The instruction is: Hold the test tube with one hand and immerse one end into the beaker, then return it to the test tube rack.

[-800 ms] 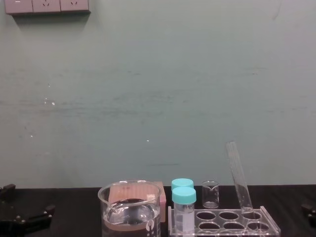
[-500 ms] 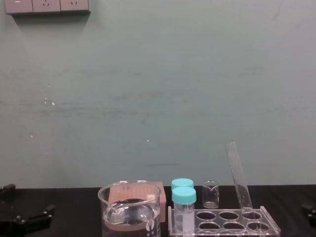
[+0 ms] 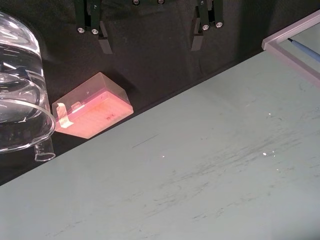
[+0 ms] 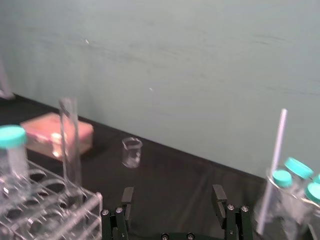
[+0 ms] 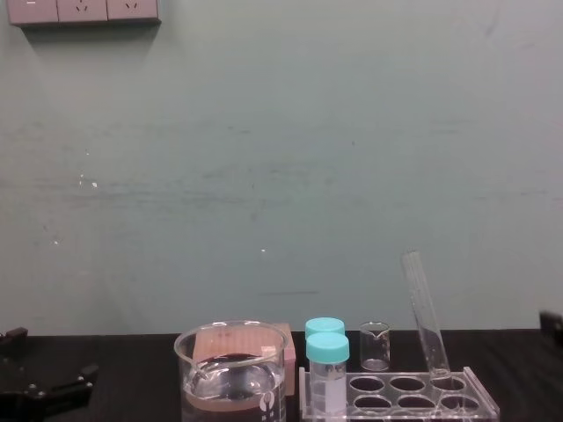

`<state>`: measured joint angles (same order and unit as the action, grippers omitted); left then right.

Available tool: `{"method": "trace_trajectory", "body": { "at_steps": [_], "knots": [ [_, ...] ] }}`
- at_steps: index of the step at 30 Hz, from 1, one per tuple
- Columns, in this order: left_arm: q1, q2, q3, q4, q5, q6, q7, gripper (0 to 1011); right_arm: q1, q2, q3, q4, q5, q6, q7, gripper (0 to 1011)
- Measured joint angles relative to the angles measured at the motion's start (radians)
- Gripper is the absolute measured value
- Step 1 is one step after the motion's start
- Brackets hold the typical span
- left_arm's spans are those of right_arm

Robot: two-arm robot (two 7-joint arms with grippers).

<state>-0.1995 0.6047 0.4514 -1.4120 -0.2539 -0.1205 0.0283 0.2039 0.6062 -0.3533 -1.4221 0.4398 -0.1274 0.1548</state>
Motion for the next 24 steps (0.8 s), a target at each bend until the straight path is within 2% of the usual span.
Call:
{"method": "trace_trajectory", "body": {
  "at_steps": [6, 10, 16, 24],
  "knots": [
    [0.000, 0.000, 0.000, 0.000, 0.000, 0.000, 0.000, 1000, 0.047, -0.012, 0.011, 0.002, 0.061, 0.026, 0.118, 1000],
    [0.000, 0.000, 0.000, 0.000, 0.000, 0.000, 0.000, 1000, 0.074, -0.022, -0.001, 0.008, 0.071, 0.042, 0.179, 1000],
    [0.000, 0.000, 0.000, 0.000, 0.000, 0.000, 0.000, 1000, 0.114, -0.040, -0.027, 0.028, 0.068, 0.066, 0.248, 1002],
    [0.000, 0.000, 0.000, 0.000, 0.000, 0.000, 0.000, 1000, 0.182, -0.078, -0.065, 0.095, 0.030, 0.091, 0.324, 1000]
  ]
}}
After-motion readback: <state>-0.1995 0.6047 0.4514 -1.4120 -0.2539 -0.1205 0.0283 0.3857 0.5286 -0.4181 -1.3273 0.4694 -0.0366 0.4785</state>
